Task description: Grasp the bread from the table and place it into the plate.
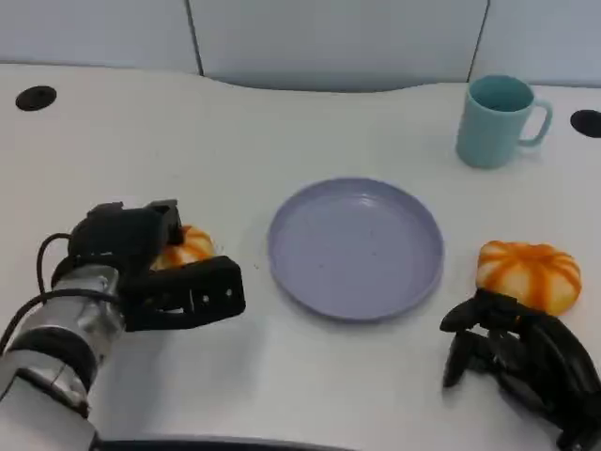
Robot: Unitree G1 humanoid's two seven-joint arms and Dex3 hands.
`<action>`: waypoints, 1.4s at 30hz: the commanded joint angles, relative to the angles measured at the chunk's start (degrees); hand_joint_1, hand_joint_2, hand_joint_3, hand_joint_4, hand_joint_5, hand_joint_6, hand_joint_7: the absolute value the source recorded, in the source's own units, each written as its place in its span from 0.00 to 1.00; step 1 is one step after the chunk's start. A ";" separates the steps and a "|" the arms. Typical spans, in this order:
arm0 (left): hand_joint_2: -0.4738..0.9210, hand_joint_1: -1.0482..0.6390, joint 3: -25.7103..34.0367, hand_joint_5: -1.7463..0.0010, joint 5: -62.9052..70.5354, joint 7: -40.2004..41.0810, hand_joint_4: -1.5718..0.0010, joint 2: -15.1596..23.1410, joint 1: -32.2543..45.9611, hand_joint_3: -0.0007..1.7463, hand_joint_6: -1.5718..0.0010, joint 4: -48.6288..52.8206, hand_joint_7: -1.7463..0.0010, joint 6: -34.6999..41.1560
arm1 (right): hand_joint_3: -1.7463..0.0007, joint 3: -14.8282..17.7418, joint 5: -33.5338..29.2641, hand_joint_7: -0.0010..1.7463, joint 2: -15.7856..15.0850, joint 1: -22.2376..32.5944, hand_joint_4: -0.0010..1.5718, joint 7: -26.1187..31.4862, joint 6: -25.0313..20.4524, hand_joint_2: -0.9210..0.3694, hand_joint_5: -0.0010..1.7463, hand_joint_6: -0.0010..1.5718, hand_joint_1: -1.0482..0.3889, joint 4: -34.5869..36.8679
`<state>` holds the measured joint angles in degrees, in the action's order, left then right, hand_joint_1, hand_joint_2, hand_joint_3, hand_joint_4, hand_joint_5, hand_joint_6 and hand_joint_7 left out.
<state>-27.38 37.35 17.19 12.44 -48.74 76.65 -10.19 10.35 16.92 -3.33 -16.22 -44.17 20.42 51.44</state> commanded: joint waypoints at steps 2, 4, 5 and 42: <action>0.93 0.49 2.47 0.00 -2.44 -1.55 0.49 2.50 -0.85 0.11 0.59 -0.96 0.00 -3.28 | 0.94 -0.57 -1.20 0.59 -0.50 2.00 0.40 1.17 -0.49 0.00 0.92 0.47 0.34 1.29; 0.79 0.50 2.42 0.00 -2.22 -1.27 0.50 3.29 -1.89 0.33 0.60 -1.41 0.00 -4.15 | 0.93 -0.88 -1.46 0.59 -0.55 2.20 0.39 1.50 -0.78 0.00 0.92 0.46 0.34 0.69; 0.73 0.50 2.39 0.00 -2.09 -1.18 0.49 3.66 -2.41 0.41 0.60 -1.68 0.00 -4.64 | 0.93 -1.03 -1.60 0.59 -0.55 2.32 0.39 1.67 -0.75 0.00 0.92 0.46 0.34 0.39; 0.70 0.48 -8.20 0.00 7.51 4.30 0.38 -8.60 -12.93 0.53 0.55 -4.97 0.00 -13.49 | 0.94 -1.54 -0.85 0.60 0.93 1.17 0.38 1.49 0.05 0.00 0.94 0.46 0.34 2.32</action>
<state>-35.19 44.53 20.02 4.20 -60.19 71.68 -23.21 8.80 16.30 -2.67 -16.50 -42.64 21.64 51.46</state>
